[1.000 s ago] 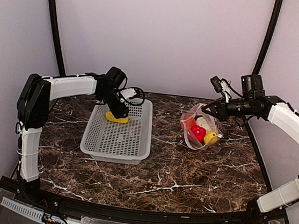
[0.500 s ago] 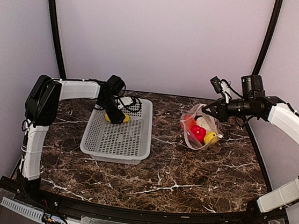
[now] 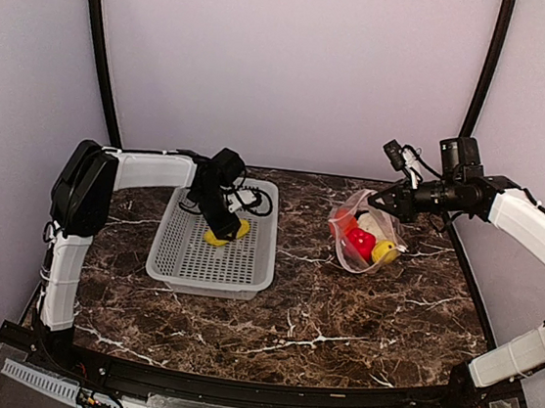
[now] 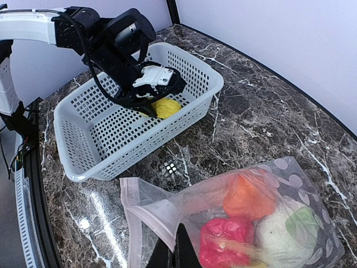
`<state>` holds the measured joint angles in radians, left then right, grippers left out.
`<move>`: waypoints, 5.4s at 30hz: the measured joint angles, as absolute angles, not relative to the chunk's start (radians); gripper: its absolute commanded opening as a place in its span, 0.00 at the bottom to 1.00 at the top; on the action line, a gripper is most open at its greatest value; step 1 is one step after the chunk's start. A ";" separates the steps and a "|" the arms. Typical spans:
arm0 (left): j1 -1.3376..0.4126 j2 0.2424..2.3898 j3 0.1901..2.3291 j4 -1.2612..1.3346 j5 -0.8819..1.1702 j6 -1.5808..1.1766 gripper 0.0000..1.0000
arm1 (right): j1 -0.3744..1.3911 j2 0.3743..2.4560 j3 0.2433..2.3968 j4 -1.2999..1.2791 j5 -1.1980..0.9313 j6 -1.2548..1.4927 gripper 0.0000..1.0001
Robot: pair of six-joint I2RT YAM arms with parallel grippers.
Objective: Place the food in the zip-top bag and seal the zipper
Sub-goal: Pick up the fake fruit from the bin, then place the fake fruit in the zipper food storage bag, then pass from the right arm to the left
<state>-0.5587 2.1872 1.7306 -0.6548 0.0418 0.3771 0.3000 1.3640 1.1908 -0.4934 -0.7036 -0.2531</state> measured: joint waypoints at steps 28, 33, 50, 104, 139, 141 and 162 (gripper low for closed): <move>-0.790 1.543 1.386 -0.398 -0.009 -0.330 0.34 | 0.300 1.411 1.216 -0.496 -0.677 -0.242 0.00; -0.813 1.510 1.357 -0.182 0.140 -0.405 0.33 | 0.304 1.468 1.351 -0.559 -0.663 -0.234 0.00; -1.055 1.806 1.407 0.258 0.371 -0.713 0.30 | 0.389 1.577 1.604 -0.767 -0.587 -0.234 0.00; -1.006 2.075 1.458 0.560 -0.021 -1.389 0.99 | 0.486 1.510 1.507 -0.765 -0.636 -0.231 0.00; -1.118 1.357 1.042 0.211 -0.197 0.059 0.67 | 0.479 1.357 1.540 -0.958 -0.717 -0.439 0.00; -1.118 1.330 1.031 0.222 -0.162 0.135 0.52 | 0.479 1.350 1.544 -0.972 -0.716 -0.448 0.00; -1.261 1.654 1.097 0.467 -0.070 0.319 0.60 | 0.479 1.423 1.545 -0.973 -0.741 -0.423 0.00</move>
<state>-1.2610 1.6535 1.0966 0.4675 -0.0704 0.3187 0.4786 1.4227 1.5452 -0.9726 -0.7414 -0.4232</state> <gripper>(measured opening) 0.600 0.005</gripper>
